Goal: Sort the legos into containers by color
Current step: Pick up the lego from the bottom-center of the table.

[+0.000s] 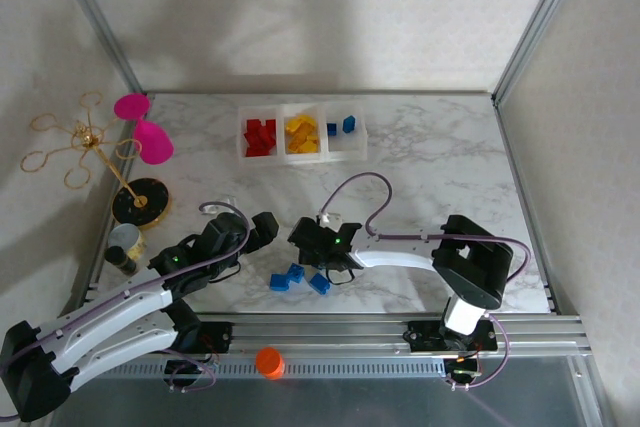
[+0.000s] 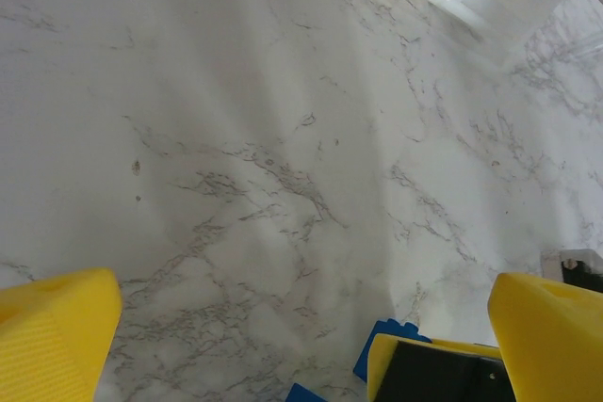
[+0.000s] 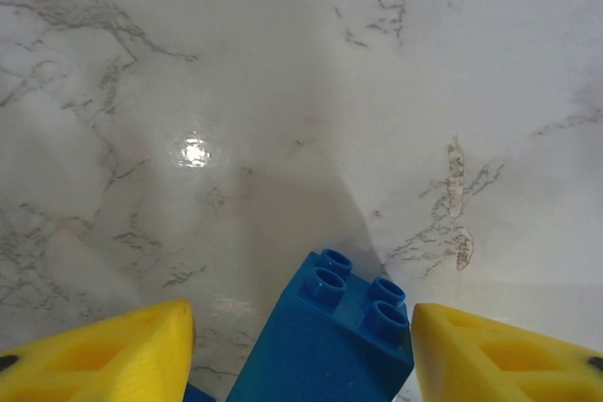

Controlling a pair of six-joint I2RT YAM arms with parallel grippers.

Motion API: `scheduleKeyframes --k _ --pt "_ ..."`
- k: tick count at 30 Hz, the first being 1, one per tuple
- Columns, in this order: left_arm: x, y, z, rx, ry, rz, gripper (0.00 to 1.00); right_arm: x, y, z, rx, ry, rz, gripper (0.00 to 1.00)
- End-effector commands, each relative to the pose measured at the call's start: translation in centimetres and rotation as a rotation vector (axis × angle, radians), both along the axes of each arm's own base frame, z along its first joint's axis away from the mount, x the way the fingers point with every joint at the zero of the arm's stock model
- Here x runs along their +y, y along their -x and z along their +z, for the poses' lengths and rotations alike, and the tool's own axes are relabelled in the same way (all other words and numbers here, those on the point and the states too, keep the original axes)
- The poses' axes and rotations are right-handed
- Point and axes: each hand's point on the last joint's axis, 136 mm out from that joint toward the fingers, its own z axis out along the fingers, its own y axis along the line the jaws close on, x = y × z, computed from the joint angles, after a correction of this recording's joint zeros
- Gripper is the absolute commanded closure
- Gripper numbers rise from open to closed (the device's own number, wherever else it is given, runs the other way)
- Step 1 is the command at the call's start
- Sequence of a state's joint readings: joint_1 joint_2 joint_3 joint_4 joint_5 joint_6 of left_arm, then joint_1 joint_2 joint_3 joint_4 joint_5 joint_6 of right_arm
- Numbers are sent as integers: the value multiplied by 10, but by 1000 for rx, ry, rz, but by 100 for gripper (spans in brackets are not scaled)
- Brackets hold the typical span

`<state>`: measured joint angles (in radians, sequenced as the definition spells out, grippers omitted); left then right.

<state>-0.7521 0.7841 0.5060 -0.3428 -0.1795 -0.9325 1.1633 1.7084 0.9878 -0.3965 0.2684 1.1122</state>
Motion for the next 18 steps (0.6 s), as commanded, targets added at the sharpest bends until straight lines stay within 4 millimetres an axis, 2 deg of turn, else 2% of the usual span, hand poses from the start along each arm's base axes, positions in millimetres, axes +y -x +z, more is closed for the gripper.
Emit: scheduleKeyframes --k 1,7,11,14,18 --pt "5 5 -8 21 -10 17 0 -7 2 -12 -5 44 -21 43" --pt "4 4 -7 18 -8 13 0 -6 -2 -11 -37 75 -7 56" --pt "2 3 -4 12 -6 10 0 -4 -7 -3 -67 74 -4 62" --pt "0 0 0 2 -2 6 0 -2 -16 13 -113 65 9 65" --pt "-5 -4 7 -11 1 -3 0 -9 -40 39 -185 64 -2 68"
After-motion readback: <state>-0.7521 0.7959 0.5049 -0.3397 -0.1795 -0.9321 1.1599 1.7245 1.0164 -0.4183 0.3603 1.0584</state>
